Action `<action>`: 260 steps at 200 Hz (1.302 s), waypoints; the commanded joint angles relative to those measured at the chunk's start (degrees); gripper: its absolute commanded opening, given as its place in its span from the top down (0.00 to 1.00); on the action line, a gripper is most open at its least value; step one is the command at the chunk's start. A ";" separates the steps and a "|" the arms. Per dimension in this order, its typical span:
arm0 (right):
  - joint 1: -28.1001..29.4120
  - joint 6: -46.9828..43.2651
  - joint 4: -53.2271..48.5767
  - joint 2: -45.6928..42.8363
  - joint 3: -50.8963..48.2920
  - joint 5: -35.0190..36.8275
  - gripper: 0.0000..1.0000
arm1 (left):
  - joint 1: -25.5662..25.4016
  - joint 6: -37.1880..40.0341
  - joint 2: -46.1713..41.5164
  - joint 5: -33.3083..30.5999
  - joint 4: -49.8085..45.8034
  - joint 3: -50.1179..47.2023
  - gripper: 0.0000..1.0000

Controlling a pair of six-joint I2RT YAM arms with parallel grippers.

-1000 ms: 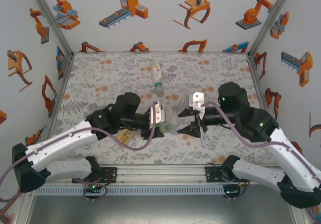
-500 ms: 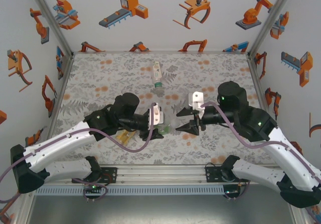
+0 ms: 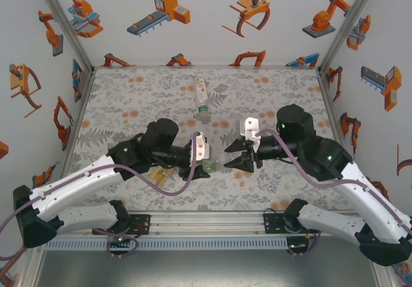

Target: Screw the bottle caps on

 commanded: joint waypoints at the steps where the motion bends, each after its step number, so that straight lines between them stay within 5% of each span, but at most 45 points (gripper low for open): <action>1: -0.03 0.93 1.54 -0.17 -0.54 -1.39 0.57 | -0.44 1.09 -0.68 2.01 -0.51 2.05 0.76; 41: 0.00 1.73 1.96 -0.10 -0.36 -1.24 0.72 | -0.44 1.11 -0.40 1.76 -0.51 1.98 0.76; 79: 0.00 10.06 5.18 -0.27 -1.51 0.97 1.00 | -0.44 0.82 -0.06 1.48 -0.51 1.79 0.76; 143: 1.34 45.72 14.98 -1.75 -6.08 14.65 1.00 | -0.45 0.77 0.89 1.39 -0.39 1.81 0.76; 208: 2.63 81.86 2.82 0.46 -3.94 27.61 1.00 | -0.53 0.26 2.09 -6.12 -0.15 1.81 0.76; 260: 2.94 95.64 -2.43 2.04 -3.73 29.63 1.00 | -0.54 0.01 2.85 -9.06 0.23 1.96 0.74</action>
